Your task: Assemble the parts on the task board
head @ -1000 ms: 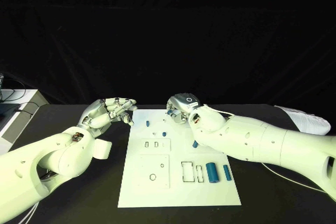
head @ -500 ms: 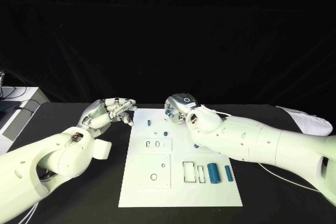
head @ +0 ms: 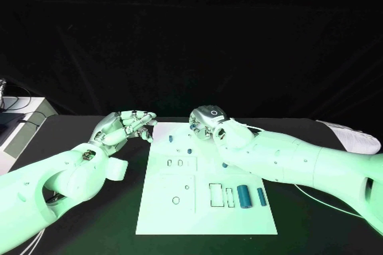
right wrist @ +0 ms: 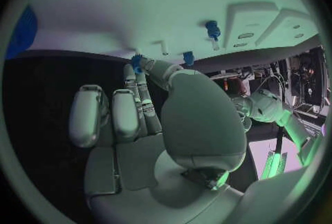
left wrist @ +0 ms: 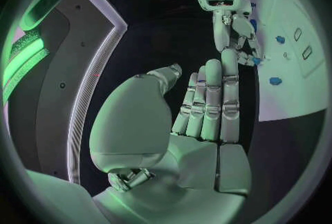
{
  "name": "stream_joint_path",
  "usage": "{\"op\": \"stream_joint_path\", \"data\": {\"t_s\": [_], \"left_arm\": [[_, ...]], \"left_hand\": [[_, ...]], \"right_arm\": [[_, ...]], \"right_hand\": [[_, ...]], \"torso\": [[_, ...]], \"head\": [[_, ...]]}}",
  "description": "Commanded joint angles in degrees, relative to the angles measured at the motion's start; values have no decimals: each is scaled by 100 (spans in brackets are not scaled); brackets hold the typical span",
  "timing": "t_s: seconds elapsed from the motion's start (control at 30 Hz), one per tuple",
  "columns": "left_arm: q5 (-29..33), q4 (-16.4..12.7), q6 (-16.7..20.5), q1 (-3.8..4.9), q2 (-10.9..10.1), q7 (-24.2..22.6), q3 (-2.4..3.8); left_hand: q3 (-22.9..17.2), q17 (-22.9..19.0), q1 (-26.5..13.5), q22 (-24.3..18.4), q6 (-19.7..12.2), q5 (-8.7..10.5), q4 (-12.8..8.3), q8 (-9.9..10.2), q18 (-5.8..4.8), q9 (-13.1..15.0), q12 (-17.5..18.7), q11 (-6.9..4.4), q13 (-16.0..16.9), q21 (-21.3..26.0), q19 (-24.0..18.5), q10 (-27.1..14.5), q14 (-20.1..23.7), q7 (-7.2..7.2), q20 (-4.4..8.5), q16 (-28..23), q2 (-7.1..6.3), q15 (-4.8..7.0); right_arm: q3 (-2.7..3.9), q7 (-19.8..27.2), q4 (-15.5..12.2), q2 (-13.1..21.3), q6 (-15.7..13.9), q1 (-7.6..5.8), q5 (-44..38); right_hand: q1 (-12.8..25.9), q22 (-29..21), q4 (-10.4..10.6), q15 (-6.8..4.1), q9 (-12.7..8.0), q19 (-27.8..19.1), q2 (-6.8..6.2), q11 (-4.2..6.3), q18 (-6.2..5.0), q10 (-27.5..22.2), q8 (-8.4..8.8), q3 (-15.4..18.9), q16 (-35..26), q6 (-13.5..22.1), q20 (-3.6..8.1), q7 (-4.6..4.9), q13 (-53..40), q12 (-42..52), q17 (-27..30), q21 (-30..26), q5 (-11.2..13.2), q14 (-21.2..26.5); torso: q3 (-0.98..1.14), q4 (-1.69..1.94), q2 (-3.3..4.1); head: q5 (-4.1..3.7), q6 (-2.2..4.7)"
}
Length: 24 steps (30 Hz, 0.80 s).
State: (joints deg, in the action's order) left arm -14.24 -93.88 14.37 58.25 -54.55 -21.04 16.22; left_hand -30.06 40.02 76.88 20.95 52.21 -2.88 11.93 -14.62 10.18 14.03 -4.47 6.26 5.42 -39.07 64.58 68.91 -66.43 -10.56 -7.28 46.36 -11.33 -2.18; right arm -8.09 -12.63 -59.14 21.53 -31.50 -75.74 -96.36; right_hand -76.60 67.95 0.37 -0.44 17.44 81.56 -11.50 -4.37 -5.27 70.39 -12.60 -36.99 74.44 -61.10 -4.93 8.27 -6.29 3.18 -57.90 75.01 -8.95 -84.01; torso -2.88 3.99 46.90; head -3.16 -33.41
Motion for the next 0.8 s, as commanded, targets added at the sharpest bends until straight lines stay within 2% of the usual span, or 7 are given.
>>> {"op": "stream_joint_path", "data": {"t_s": [0.03,0.43,0.5,0.53,0.63,0.73,0.8], "left_arm": [[-24,-14,-122,6,7,-23,7],[-24,-12,-128,6,4,-23,9],[-25,-13,-129,6,4,-23,9],[-25,-13,-129,6,3,-22,9],[-25,-13,-130,6,3,-21,10],[-25,-10,-129,6,1,-21,10],[-25,-9,-129,6,0,-21,10]], "left_hand": [[-29,5,-15,5,-25,-2,3,28,10,5,35,27,5,-20,-27,-9,46,-8,2,35,48,-5],[-29,5,-15,5,-25,-2,3,28,10,5,35,27,5,-20,-27,-9,46,-8,2,35,48,-5],[-29,5,-15,5,-25,-2,3,28,10,5,35,27,5,-20,-27,-9,46,-8,2,35,48,-5],[-29,5,-15,5,-25,-2,3,28,10,5,35,27,5,-20,-27,-9,46,-8,2,35,48,-5],[-29,5,-15,5,-25,-2,3,28,10,5,35,27,5,-20,-27,-9,46,-8,2,35,48,-5],[-29,5,-15,5,-25,-2,3,28,10,5,35,27,5,-20,-27,-9,46,-8,2,35,48,-5],[-29,5,-15,5,-25,-2,3,28,10,5,35,27,5,-20,-27,-9,46,-8,2,35,48,-5]], "right_arm": [[0,-60,25,-3,159,2,-68],[0,-22,18,-17,229,1,-64],[0,1,28,-26,226,0,-44],[0,10,35,-29,222,-1,-36],[-1,32,57,-35,200,-4,-13],[-1,46,73,-36,174,-6,6],[-1,50,77,-34,162,-8,16]], "right_hand": [[-3,-5,-27,-4,-6,19,-72,-10,95,-15,-7,-6,30,46,-23,10,-8,32,12,-11,34,-47],[63,-42,-12,23,19,-13,-157,-40,86,-117,33,-21,24,123,-47,32,12,28,56,-47,82,-29],[123,-150,19,52,20,-67,-221,-72,64,-245,97,-26,-13,230,-71,59,46,24,147,-132,159,-1],[173,-386,53,79,0,-175,-283,-104,16,-434,191,-17,-104,386,-96,69,95,32,320,-315,315,55],[197,-705,94,92,-20,-311,-354,-113,-49,-707,309,114,-233,585,-117,42,167,29,559,-580,385,118],[88,-1053,124,107,-41,-434,-311,-153,-106,-1024,428,451,-383,775,-147,-14,224,33,831,-886,393,179],[47,-1106,138,119,-43,-444,-288,-161,-119,-1077,446,565,-404,795,-148,-9,228,37,869,-940,391,183]], "torso": [[2,-8,3],[8,-12,13],[7,-10,14],[6,-9,13],[1,-4,11],[4,-8,13],[5,-9,15]], "head": [[4,-8],[22,-12],[35,-21],[36,-21],[32,-23],[37,-29],[38,-31]]}}
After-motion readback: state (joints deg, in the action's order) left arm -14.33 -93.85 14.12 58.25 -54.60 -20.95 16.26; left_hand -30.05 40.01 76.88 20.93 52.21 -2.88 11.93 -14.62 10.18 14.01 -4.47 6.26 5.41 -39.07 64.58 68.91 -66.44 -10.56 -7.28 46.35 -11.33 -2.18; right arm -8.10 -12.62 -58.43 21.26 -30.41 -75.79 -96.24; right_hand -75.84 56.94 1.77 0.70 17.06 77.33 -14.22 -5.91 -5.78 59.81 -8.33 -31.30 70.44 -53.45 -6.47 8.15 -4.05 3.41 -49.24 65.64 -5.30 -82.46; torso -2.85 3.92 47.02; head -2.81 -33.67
